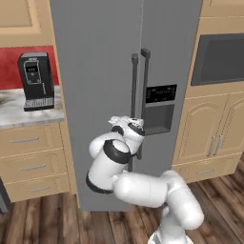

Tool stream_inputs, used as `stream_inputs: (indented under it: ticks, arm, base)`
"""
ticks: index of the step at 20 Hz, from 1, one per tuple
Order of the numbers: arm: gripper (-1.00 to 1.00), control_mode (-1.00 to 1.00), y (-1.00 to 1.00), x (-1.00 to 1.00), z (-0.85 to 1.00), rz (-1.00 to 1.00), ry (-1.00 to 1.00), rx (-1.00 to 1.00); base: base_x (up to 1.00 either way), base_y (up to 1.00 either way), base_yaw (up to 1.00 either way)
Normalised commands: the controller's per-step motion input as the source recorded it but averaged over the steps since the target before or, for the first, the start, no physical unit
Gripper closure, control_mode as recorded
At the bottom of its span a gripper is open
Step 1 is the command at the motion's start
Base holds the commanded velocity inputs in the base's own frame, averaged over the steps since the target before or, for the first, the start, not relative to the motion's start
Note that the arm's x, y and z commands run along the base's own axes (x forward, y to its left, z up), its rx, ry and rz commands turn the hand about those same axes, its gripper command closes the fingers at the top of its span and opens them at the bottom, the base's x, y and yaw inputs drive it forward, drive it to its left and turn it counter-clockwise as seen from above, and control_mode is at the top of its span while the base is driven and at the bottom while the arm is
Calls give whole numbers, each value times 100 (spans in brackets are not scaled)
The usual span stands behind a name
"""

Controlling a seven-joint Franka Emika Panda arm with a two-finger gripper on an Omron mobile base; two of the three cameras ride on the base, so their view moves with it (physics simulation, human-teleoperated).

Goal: There's a steak in the fridge that needs to be moved to the freezer for freezing. Pick up the steak from the fridge, place it on any shelf in the freezer, and close the fridge and freezer doors when done.

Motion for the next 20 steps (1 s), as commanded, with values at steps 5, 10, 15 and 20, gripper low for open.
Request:
stream_inputs:
  ticks: [5,10,15,20]
  arm:
    - [-100,-100,-9,95,0,13,8,0]
    - [-100,-100,-6,89,0,10,7,0]
    - [-100,-100,-17,84,0,13,8,1]
    - [-100,-100,-24,75,0,18,7,2]
  base:
    - [0,0,0]
    - [0,0,0]
    - [0,0,0]
    - [0,0,0]
